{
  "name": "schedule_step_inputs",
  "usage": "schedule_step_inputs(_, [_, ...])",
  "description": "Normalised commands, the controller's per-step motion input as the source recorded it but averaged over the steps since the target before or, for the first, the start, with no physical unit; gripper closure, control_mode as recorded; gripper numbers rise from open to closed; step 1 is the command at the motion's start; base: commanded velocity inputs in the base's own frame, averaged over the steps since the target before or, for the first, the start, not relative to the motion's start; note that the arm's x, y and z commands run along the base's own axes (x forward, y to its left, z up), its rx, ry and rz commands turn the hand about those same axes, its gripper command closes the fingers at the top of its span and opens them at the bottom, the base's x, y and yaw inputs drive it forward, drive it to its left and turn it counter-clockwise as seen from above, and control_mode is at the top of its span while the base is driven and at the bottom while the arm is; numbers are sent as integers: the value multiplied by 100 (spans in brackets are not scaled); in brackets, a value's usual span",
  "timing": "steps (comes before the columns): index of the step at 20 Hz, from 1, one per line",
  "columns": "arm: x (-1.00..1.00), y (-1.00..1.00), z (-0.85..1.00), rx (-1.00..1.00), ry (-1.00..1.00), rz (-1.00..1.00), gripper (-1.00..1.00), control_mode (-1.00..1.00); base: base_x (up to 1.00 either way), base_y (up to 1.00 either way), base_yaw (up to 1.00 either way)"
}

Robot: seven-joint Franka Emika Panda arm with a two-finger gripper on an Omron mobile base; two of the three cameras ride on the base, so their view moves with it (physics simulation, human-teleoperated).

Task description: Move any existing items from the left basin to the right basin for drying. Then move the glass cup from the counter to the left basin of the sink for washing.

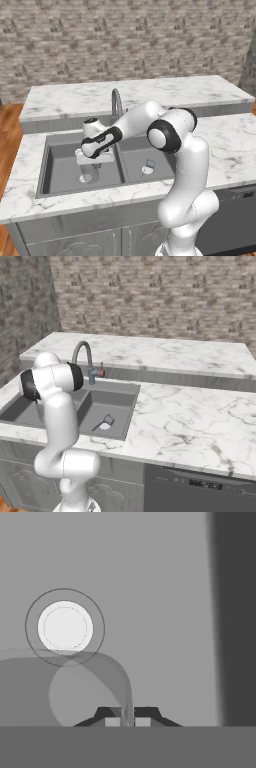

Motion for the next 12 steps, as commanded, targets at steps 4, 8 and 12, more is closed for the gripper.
schedule_step_inputs(4, [25, 10, -20, 0, -1, -3, 100, -100, 0, 0, 0])
schedule_step_inputs(8, [24, 13, -18, 0, -1, -3, 100, -100, 0, 0, 0])
schedule_step_inputs(12, [20, 14, -23, -1, -1, -3, 100, -100, 0, 0, 0])
